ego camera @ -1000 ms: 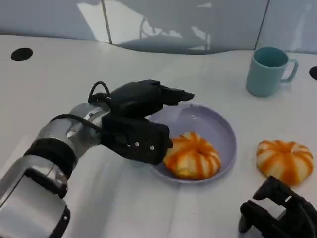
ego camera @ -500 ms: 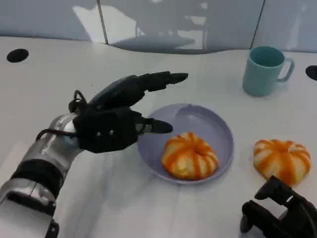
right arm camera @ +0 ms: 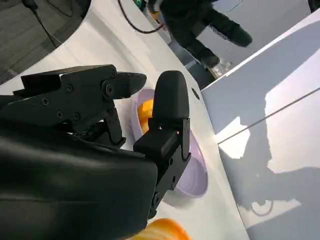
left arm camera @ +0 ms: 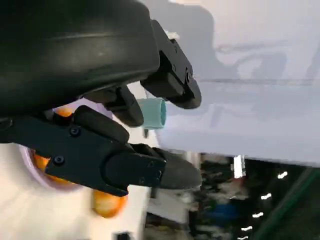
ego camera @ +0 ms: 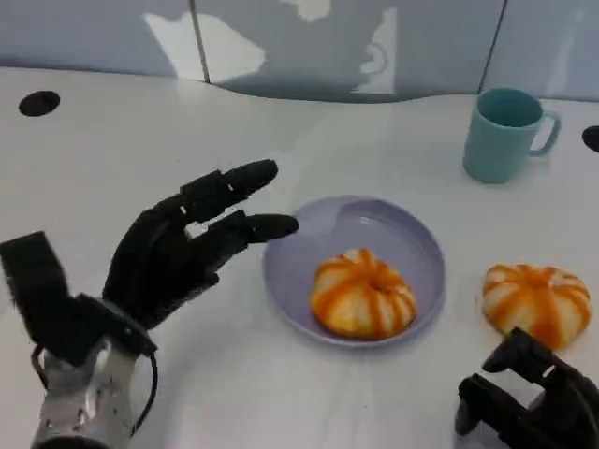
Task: Grasp the bread from the table and place it into the plate.
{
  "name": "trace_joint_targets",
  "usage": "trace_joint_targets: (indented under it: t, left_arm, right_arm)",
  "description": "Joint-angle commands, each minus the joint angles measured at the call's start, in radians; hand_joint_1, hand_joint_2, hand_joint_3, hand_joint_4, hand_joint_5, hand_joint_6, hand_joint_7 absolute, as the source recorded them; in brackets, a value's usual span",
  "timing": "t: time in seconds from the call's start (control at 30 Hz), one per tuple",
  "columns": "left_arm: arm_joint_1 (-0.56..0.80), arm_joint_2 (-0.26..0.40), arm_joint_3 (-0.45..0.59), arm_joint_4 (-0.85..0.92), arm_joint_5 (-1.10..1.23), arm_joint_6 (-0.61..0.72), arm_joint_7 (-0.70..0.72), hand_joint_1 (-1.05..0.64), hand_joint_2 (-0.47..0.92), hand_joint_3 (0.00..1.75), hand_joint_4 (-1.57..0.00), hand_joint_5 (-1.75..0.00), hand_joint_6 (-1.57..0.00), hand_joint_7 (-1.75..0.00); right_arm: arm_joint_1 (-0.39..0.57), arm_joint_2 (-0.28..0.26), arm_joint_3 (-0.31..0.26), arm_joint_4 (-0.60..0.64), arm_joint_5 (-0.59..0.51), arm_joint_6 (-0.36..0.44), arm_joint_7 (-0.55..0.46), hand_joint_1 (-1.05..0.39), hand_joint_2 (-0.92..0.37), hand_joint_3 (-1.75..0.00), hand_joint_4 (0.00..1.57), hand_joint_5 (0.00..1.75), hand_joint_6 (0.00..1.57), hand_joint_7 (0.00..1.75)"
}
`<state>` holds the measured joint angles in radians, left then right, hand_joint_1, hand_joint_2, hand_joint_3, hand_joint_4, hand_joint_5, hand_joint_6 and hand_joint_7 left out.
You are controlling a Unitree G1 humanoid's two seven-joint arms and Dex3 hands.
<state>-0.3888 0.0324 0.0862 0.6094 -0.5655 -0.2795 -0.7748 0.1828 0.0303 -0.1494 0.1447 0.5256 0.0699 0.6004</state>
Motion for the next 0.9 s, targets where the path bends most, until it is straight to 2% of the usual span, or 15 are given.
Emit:
trace_joint_targets:
  t: [0.03, 0.07, 0.1, 0.13, 0.2, 0.3, 0.43, 0.7, 0.9]
  left_arm:
    - [0.105, -0.022, 0.062, -0.178, -0.115, 0.197, 0.032, -0.65, 0.92, 0.37, -0.48, -1.2, -0.66, -0.39]
    - [0.132, -0.031, 0.076, -0.213, -0.136, 0.233, 0.05, -0.64, 0.92, 0.4, -0.42, -1.36, -0.56, -0.63]
    - [0.15, -0.038, 0.087, -0.24, -0.149, 0.262, 0.065, -0.62, 0.92, 0.42, -0.41, -1.51, -0.45, -0.94]
    - [0.177, -0.044, 0.097, -0.274, -0.164, 0.3, 0.09, -0.61, 0.92, 0.43, -0.4, -1.56, -0.41, -1.06]
    - [0.232, -0.055, 0.111, -0.338, -0.193, 0.363, 0.12, -0.58, 0.92, 0.47, -0.46, -1.71, -0.37, -1.4]
    - [0.288, -0.072, 0.125, -0.406, -0.211, 0.423, 0.166, -0.57, 0.92, 0.51, -0.59, -1.74, -0.37, -1.64]
    - [0.34, -0.08, 0.134, -0.445, -0.191, 0.445, 0.211, -0.55, 0.92, 0.51, -0.71, -1.75, -0.44, -1.74]
    - [0.392, -0.077, 0.142, -0.433, -0.14, 0.422, 0.219, -0.5, 0.92, 0.45, -0.8, -1.75, -0.57, -1.75]
    - [0.372, -0.07, 0.17, -0.368, -0.136, 0.428, 0.196, -0.48, 0.92, 0.39, -0.86, -1.75, -0.58, -1.75]
  right_arm:
    - [0.0, -0.012, -0.01, 0.005, 0.005, -0.016, 0.011, -0.63, -0.92, -0.18, 0.75, 1.6, 0.65, 1.4]
    - [0.0, -0.012, -0.01, 0.006, 0.004, -0.018, 0.012, -0.63, -0.92, -0.18, 0.75, 1.6, 0.65, 1.4]
    - [0.0, -0.012, -0.01, 0.007, 0.004, -0.019, 0.014, -0.64, -0.92, -0.18, 0.76, 1.6, 0.65, 1.4]
    - [0.002, -0.013, -0.009, 0.007, 0.001, -0.023, 0.015, -0.64, -0.92, -0.17, 0.76, 1.6, 0.65, 1.4]
    - [0.002, -0.014, -0.009, 0.005, 0.007, -0.014, 0.018, -0.63, -0.92, -0.18, 0.76, 1.6, 0.65, 1.41]
    - [0.007, -0.014, -0.006, -0.005, 0.003, -0.007, 0.008, -0.63, -0.92, -0.18, 0.76, 1.6, 0.66, 1.41]
    - [0.01, -0.011, -0.006, -0.005, 0.001, -0.02, 0.011, -0.64, -0.92, -0.17, 0.76, 1.6, 0.65, 1.41]
    - [0.015, -0.015, -0.009, -0.009, 0.002, -0.018, 0.006, -0.64, -0.92, -0.16, 0.75, 1.59, 0.63, 1.41]
    - [0.011, -0.016, -0.013, -0.003, 0.001, -0.024, 0.005, -0.64, -0.92, -0.17, 0.74, 1.6, 0.62, 1.4]
